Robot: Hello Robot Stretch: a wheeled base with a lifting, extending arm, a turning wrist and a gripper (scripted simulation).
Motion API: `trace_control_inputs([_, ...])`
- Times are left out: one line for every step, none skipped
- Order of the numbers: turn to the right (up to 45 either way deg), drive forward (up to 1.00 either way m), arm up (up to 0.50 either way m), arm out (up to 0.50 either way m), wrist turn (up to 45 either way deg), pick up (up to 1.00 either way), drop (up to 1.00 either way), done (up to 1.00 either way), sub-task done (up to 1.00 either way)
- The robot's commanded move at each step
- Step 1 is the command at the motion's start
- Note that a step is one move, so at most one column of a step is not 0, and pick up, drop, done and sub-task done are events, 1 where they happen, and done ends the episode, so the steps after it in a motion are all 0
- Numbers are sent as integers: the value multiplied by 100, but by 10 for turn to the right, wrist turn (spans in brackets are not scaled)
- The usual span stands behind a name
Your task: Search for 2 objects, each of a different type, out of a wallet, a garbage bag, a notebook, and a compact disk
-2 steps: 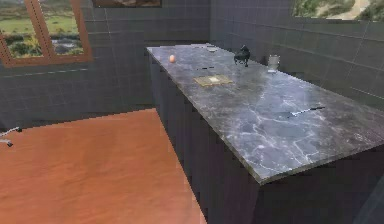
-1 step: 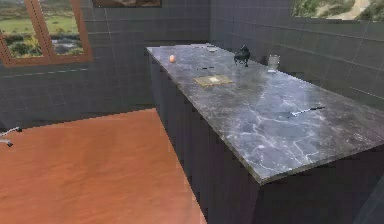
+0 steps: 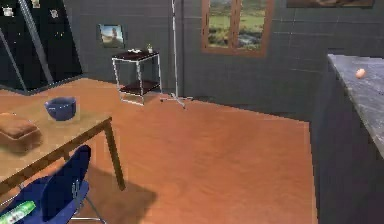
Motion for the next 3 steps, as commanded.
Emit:
trace_control_inputs([-450,0,0,0,0,0,0,0,0])
trace_control_inputs([-450,0,0,0,0,0,0,0,0])
trace_control_inputs([-210,0,0,0,0,0,0,0,0])
